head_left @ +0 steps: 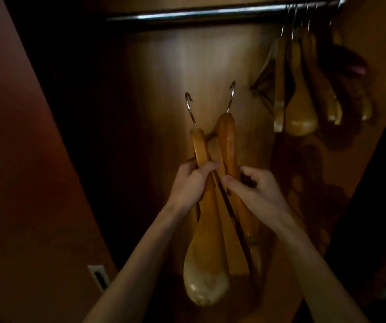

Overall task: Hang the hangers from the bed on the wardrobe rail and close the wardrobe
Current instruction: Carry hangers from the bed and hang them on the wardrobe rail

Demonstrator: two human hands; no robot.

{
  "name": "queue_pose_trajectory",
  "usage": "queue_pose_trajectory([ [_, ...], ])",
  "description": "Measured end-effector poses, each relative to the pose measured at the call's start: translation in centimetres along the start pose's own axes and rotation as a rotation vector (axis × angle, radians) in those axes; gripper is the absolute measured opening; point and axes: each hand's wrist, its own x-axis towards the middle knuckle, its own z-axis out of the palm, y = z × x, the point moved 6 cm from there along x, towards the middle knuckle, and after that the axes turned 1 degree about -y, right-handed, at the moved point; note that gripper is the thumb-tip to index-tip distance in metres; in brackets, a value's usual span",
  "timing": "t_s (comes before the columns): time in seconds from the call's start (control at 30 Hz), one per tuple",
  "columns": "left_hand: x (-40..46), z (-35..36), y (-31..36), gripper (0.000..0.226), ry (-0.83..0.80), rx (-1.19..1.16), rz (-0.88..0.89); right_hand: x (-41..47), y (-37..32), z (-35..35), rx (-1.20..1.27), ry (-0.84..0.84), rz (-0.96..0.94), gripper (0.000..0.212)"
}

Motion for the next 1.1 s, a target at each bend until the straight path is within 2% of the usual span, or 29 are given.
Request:
queue_pose_trajectory([
  [0.13, 5.2, -1.0, 4.3, 0.038, -0.013, 0.016, 0.067, 5.7, -2.9, -1.5, -0.044, 0.034, -0.062, 0.019],
  [0.27, 9.6, -2.1, 7.5, 0.028, -0.023, 0.014, 0.113, 10.2, -5.6, -2.7, -0.078, 0.117, -0.109, 0.039],
  [0.5, 15.1, -1.2, 11.6, 0.030, -0.114, 0.049, 0.174, 15.0, -7.7, -4.7, -0.063, 0.224, -0.096, 0.020],
  [0.8, 20.2, 2.3, 14.7, 0.029, -0.179, 0.113, 0.281, 18.9, -8.5, -9.2, -0.197, 0.374, -0.022, 0.022],
  [1.1, 23.6, 5.4, 16.0, 0.033, -0.261, 0.143, 0.231, 20.4, -8.0, -11.7, -0.220, 0.395, 0.096, 0.027],
])
